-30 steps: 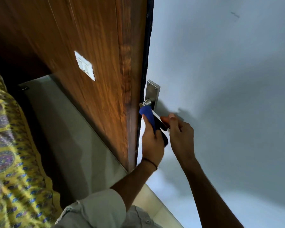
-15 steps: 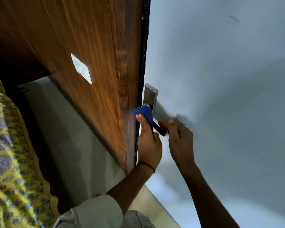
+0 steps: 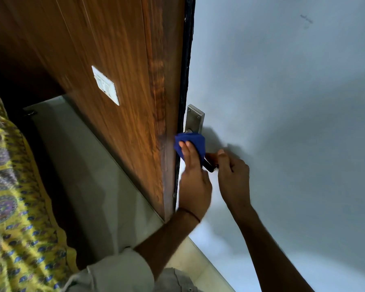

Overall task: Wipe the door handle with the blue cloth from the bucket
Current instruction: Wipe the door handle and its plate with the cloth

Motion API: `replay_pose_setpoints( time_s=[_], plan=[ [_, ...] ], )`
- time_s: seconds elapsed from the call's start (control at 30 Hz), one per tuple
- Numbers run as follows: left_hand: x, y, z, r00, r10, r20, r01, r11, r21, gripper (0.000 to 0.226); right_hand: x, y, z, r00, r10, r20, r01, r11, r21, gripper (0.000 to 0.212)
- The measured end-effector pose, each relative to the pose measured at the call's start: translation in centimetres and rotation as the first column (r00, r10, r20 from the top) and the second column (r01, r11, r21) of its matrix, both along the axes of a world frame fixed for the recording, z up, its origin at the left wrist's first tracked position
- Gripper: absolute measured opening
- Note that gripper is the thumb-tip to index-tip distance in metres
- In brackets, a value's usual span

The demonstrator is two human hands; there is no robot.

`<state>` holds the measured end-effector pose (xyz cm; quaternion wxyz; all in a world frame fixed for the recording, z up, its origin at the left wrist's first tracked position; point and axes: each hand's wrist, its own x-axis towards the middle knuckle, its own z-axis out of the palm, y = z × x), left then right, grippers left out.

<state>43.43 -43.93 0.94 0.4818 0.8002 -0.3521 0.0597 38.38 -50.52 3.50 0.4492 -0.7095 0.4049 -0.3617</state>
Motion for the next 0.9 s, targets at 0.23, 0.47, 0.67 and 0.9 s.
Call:
replay_pose_setpoints(
  time_s=[0.23,0.47,0.67,0.9],
  plan=[
    [-1.0,-0.2,0.1,0.973,-0.031,-0.229,0.029,1.0,-0.011,0.072,-0.1,0.1,0.2,0.999,-0.016,0.033,0.015,0.999,0.029,0.038],
    [3.7,-1.4,3.0,0.979,0.205,-0.005,-0.202,0.965,0.166,0.07,-0.1,0.3,0.1,1.0,-0.018,0.004,0.018,1.0,-0.002,0.047],
    [-4.7,2.1,0.6,0.886,-0.287,-0.365,0.27,0.958,-0.099,0.069,-0.2,0.1,0.0,1.0,-0.02,0.003,0.02,0.999,-0.035,0.04],
    [1.9,-1.6,2.7,0.916,0.068,-0.395,-0.075,0.997,0.0,0.063,-0.1,0.1,-0.1,0.999,-0.008,0.037,0.008,1.0,0.015,0.041]
  ],
)
